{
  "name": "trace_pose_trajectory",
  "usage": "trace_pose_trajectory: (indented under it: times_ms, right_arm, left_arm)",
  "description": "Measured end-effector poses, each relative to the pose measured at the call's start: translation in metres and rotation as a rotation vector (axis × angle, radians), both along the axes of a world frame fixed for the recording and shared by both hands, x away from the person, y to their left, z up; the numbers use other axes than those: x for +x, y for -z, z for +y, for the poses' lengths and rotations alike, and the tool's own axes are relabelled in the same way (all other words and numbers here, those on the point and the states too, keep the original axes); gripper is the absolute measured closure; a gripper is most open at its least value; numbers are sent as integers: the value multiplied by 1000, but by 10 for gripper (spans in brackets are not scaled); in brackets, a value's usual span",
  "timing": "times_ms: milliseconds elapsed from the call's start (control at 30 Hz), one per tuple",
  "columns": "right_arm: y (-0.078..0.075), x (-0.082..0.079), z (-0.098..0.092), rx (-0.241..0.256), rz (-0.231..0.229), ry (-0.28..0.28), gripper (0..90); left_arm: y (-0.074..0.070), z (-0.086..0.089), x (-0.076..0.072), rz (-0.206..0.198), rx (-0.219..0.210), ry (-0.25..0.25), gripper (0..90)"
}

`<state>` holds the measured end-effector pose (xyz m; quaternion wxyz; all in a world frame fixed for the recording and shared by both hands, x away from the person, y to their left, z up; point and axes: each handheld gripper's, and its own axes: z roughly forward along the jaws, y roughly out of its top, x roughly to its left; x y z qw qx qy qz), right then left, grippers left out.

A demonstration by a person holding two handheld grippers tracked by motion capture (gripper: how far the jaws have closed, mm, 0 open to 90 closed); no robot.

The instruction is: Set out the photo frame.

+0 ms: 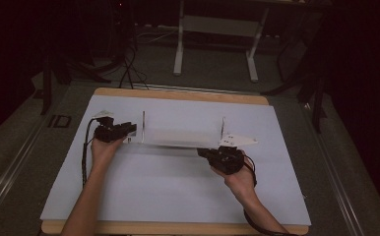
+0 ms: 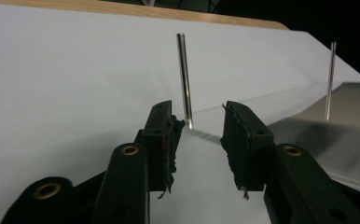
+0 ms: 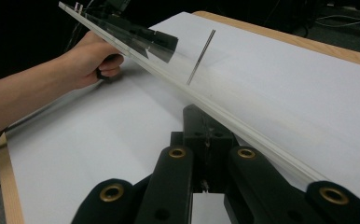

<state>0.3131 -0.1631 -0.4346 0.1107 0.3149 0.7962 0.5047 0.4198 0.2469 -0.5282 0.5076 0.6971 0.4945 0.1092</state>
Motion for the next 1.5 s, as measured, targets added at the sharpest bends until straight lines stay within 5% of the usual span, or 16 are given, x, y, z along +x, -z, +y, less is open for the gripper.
trace_pose_trajectory:
  times_ms: [667,900,1200,1500]
  right_arm:
    - [-2,3,0,9,6,5,900]
    - [-3,3,0,9,8,6,900]
    - [-5,5,0,11,9,6,900]
    - [-10,10,1,7,8,11,900]
  left_arm:
    - [-8,3,-42,-105,70,74,519]
    - [-18,-6,-55,-194,108,142,431]
    - [-27,-21,-58,-301,140,156,355]
    - [-31,-29,-54,-334,133,187,358]
